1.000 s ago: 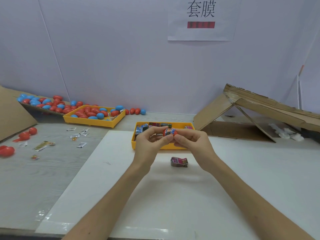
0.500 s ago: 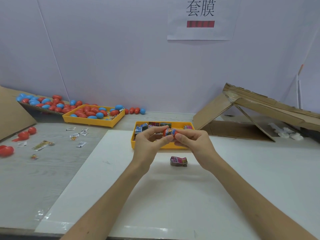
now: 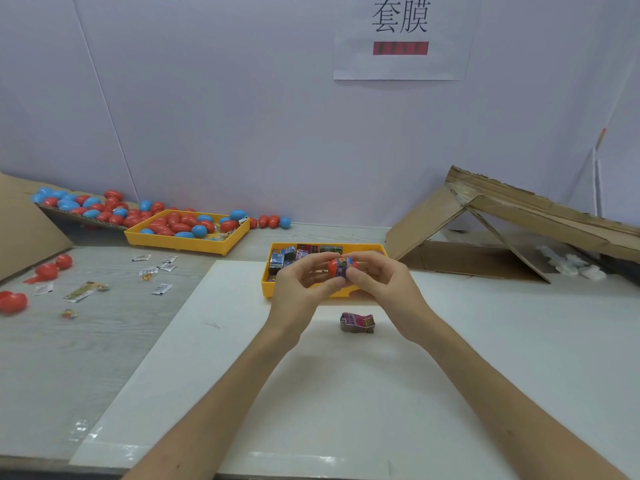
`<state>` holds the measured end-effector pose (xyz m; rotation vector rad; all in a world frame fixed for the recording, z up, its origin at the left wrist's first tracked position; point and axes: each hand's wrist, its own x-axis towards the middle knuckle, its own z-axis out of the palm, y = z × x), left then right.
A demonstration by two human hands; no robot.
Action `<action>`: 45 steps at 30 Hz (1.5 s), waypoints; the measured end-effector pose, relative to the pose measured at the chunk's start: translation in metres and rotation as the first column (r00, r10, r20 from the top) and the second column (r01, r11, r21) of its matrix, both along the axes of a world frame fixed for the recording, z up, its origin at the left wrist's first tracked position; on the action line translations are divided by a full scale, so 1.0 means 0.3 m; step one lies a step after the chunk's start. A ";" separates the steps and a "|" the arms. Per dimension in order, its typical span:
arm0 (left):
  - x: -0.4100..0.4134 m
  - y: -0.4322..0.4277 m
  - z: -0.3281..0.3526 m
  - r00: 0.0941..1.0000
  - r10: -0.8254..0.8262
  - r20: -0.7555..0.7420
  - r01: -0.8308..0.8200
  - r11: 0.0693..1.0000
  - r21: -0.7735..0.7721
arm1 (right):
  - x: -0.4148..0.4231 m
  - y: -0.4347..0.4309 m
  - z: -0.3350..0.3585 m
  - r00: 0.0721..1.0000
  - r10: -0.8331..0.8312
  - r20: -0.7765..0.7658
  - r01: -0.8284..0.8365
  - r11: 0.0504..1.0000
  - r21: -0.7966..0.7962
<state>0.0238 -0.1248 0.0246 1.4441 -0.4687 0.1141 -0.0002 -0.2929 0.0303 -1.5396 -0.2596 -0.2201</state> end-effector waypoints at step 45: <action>0.022 -0.013 -0.074 0.999 -0.019 0.042 -0.007 0.840 0.542 | 0.012 -0.072 0.007 0.982 0.009 0.189 0.118 0.751 -0.649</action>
